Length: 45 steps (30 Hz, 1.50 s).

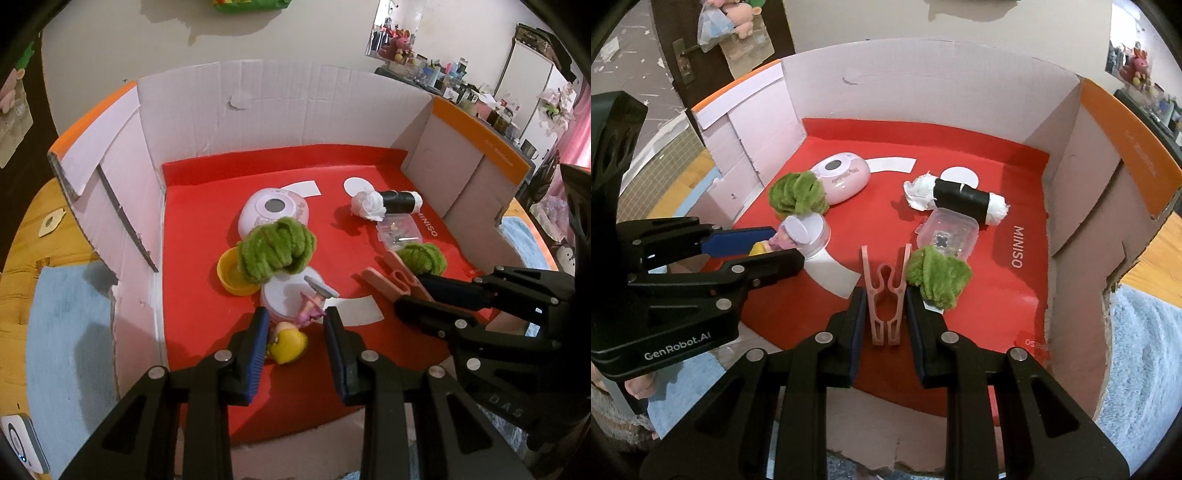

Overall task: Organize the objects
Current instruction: 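Lower and open right gripper releasing the clothespin while left gripper releases the figurine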

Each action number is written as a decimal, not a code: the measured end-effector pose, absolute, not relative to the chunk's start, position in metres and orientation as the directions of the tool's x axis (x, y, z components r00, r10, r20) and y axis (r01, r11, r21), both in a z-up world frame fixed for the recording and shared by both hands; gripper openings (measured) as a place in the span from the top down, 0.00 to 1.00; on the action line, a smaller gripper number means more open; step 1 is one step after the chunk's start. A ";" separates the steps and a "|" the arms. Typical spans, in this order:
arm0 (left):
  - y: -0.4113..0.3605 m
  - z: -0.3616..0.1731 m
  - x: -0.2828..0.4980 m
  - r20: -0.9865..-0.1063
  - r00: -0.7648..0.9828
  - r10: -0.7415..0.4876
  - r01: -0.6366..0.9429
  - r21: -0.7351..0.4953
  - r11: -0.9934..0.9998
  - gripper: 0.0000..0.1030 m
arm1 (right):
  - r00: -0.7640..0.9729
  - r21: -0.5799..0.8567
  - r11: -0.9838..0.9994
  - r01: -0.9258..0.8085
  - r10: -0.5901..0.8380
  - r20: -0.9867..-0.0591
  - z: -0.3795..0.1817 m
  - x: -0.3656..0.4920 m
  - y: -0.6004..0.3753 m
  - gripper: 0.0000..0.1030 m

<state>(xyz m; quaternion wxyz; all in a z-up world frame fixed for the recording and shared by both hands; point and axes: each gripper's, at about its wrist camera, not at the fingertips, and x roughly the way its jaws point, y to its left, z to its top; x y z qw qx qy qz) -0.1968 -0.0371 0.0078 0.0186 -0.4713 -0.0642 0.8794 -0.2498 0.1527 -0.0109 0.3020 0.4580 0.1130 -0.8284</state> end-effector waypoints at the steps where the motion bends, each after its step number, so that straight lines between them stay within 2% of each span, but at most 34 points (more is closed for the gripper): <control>1: -0.037 0.008 -0.198 -0.827 -0.555 0.093 0.029 -0.131 -0.991 0.69 | -0.400 0.089 -0.794 0.601 -0.396 -0.827 -0.011 -0.250 0.153 0.80; 24: -0.038 0.006 -0.204 -0.825 -0.561 0.071 0.044 -0.116 -0.992 0.69 | -0.396 0.113 -0.805 0.582 -0.402 -0.825 -0.010 -0.253 0.155 0.80; 31: -0.036 0.007 -0.202 -0.823 -0.565 0.060 0.039 -0.100 -0.994 0.55 | -0.397 0.118 -0.807 0.579 -0.406 -0.823 -0.012 -0.253 0.150 0.79; 36: -0.035 0.008 -0.200 -0.823 -0.566 0.050 0.042 -0.090 -0.995 0.52 | -0.396 0.122 -0.807 0.578 -0.409 -0.822 -0.012 -0.253 0.148 0.79; 38: -0.036 0.007 -0.198 -0.822 -0.568 0.044 0.052 -0.089 -0.995 0.48 | -0.396 0.122 -0.806 0.579 -0.409 -0.822 -0.012 -0.252 0.148 0.79; 45: -0.032 0.014 -0.189 -0.810 -0.586 0.021 0.050 -0.062 -0.997 0.45 | -0.397 0.128 -0.801 0.585 -0.421 -0.816 -0.010 -0.246 0.145 0.78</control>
